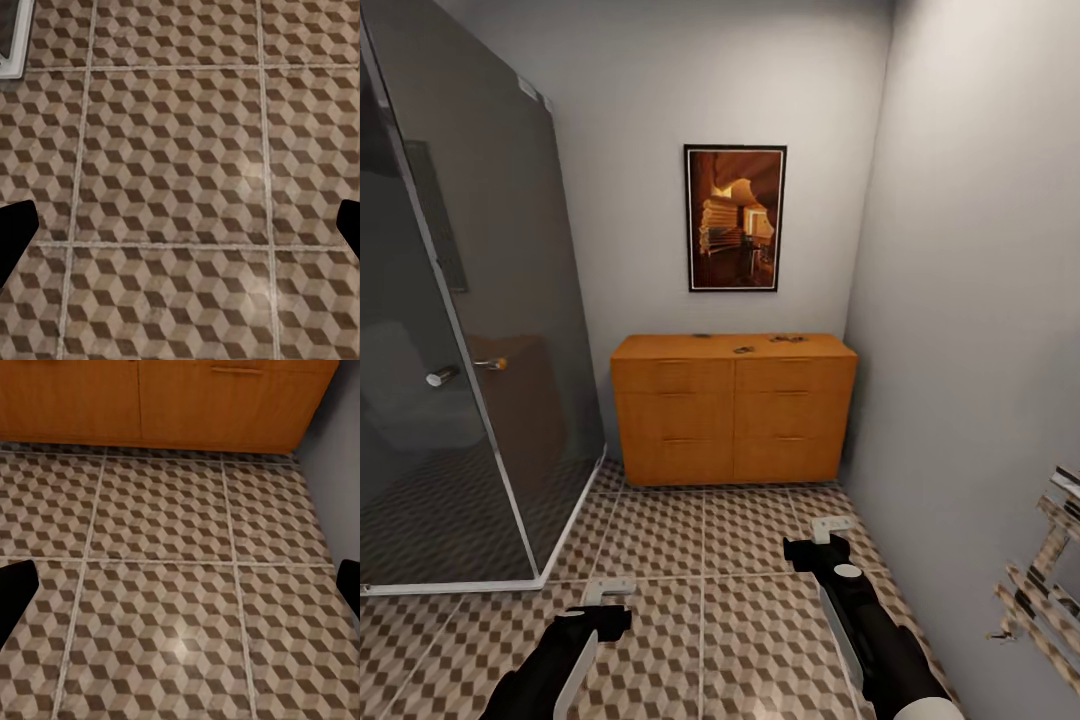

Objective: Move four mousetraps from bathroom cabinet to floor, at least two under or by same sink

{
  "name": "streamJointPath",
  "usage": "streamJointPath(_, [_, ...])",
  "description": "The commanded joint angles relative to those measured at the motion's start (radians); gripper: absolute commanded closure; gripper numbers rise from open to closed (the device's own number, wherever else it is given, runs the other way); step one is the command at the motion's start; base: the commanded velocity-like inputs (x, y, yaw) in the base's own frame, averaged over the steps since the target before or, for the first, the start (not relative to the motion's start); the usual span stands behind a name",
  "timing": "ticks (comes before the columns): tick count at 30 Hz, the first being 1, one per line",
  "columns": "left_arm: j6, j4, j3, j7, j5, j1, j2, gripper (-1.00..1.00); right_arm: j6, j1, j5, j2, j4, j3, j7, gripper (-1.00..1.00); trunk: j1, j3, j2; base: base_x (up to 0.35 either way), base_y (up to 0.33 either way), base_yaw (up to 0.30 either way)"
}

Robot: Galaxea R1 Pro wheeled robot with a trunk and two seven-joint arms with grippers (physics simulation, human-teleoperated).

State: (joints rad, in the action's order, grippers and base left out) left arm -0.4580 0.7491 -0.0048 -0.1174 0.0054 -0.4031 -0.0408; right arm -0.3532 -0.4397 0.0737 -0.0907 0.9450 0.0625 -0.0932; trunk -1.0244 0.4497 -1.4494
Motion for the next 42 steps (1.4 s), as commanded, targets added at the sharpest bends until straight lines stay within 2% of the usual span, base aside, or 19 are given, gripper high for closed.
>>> streamJointPath(1, [-0.005,0.002,-0.001,-0.004,0.001,0.0,0.0,-1.0,-0.007,-0.001,0.008,0.0,0.002,0.002,-0.003,-1.0,-0.001,0.001,-0.001,0.332,0.0,0.0])
streamJointPath(42, [-0.003,0.009,-0.001,-0.004,-0.002,0.0,-0.008,-1.0,-0.007,-0.001,0.008,0.0,0.0,0.002,-0.001,-1.0,-0.001,0.001,-0.001,0.327,0.0,0.0])
